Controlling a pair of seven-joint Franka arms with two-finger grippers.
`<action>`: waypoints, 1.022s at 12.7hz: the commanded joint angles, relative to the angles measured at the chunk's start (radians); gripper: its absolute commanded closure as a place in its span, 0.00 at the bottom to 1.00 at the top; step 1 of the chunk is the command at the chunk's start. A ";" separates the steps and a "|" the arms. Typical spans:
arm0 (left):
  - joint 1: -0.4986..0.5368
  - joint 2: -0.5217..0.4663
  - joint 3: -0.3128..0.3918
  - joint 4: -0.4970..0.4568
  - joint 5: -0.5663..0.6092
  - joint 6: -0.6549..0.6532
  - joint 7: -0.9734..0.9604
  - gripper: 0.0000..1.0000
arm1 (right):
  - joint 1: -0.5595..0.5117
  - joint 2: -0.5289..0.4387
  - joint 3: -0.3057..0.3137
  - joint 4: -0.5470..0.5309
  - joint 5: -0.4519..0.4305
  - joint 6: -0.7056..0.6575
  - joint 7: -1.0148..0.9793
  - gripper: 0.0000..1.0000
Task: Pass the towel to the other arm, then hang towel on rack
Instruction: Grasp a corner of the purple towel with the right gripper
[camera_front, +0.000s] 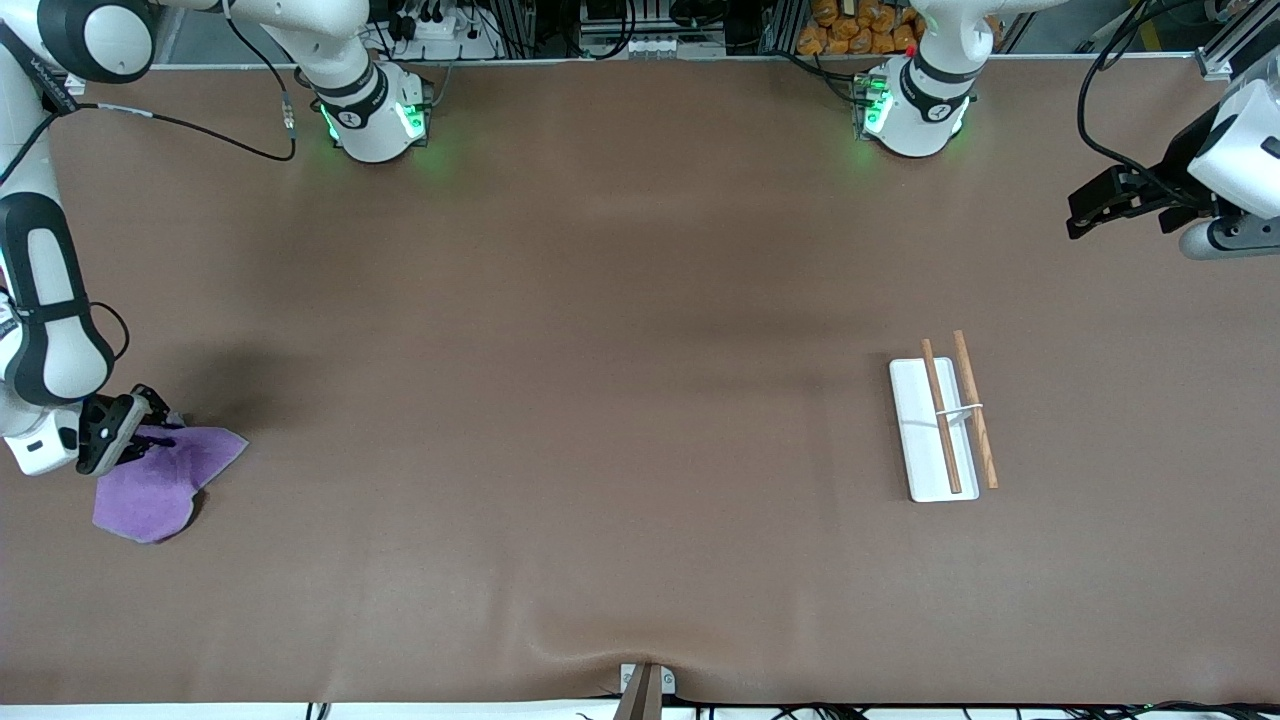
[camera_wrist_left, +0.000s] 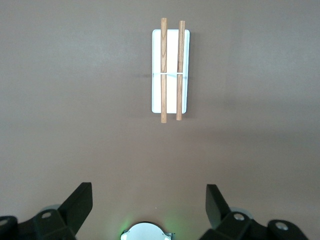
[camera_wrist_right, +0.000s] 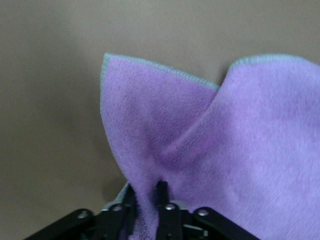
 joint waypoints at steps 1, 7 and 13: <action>0.007 0.001 -0.005 0.000 0.011 -0.011 0.020 0.00 | 0.005 -0.010 0.006 0.019 0.015 -0.017 0.030 1.00; 0.007 0.000 -0.005 -0.006 0.011 -0.011 0.020 0.00 | 0.070 -0.041 0.023 0.164 0.018 -0.382 0.222 1.00; 0.007 0.006 -0.003 -0.010 0.011 -0.010 0.018 0.00 | 0.159 -0.185 0.109 0.162 0.036 -0.572 0.591 1.00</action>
